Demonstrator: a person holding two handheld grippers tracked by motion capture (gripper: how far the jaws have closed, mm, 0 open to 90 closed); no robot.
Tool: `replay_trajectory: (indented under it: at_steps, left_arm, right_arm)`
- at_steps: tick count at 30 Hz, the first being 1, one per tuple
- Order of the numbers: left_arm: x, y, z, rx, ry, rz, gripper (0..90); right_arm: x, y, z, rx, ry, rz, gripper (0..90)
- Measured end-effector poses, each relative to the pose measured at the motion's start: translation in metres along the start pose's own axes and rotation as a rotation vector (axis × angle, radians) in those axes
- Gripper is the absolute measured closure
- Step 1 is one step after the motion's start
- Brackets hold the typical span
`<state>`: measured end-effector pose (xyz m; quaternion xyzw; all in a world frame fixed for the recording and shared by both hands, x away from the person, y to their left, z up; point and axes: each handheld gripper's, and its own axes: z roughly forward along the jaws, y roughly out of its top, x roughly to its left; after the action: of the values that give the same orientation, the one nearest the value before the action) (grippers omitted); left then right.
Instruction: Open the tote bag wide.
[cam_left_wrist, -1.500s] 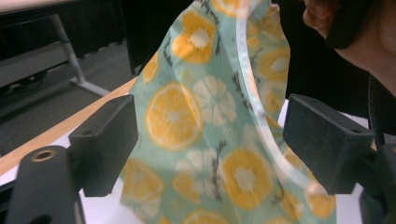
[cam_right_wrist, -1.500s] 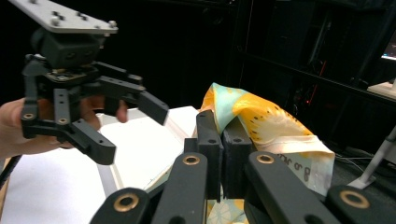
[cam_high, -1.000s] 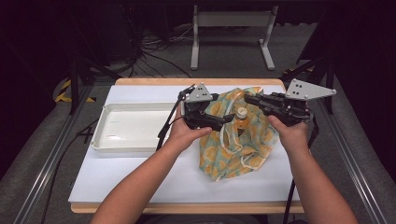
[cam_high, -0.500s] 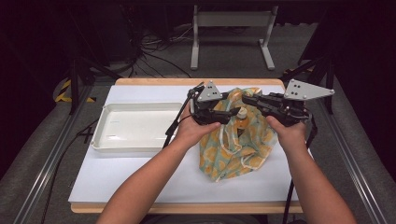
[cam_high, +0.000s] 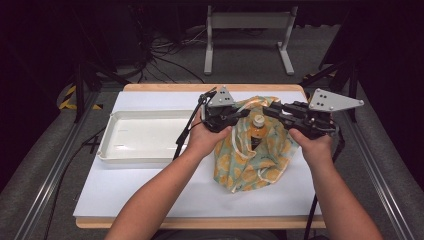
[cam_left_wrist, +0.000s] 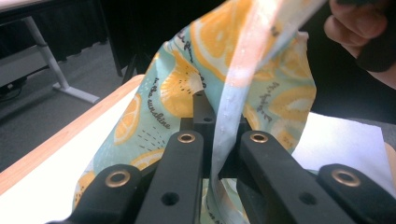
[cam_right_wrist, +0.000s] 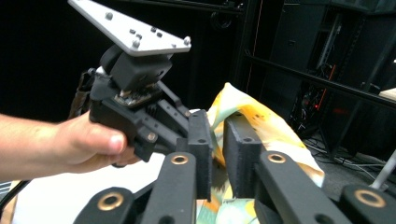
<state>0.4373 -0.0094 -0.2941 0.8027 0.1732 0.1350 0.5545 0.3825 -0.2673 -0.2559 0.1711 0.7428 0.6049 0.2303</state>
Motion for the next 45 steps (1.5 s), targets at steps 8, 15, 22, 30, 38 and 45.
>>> replay_trajectory:
  at_steps: [8, 15, 22, 30, 38, 45]
  left_arm:
    - [0.008, -0.001, -0.003, -0.013, -0.002, -0.047, 88.9]
    - [0.008, -0.001, -0.004, -0.008, -0.002, -0.054, 88.9]
    - [0.009, -0.001, -0.003, -0.009, -0.001, -0.057, 88.8]
    - [0.010, -0.001, -0.005, -0.019, -0.004, -0.067, 88.7]
    - [0.010, -0.001, -0.005, -0.021, -0.009, -0.068, 88.5]
    - [0.010, -0.001, -0.004, -0.016, -0.009, -0.062, 88.7]
  right_arm:
    - [0.007, -0.022, -0.034, 0.008, -0.088, 0.003, 63.0]
    - [0.005, -0.050, -0.060, 0.027, -0.172, 0.080, 41.7]
    - [0.004, -0.077, -0.064, 0.098, -0.226, 0.112, 31.8]
    - [0.002, -0.097, -0.050, 0.127, -0.252, 0.127, 26.0]
    - [-0.001, -0.112, -0.033, 0.167, -0.268, 0.145, 21.0]
    - [-0.003, -0.115, -0.029, 0.198, -0.242, 0.142, 43.3]
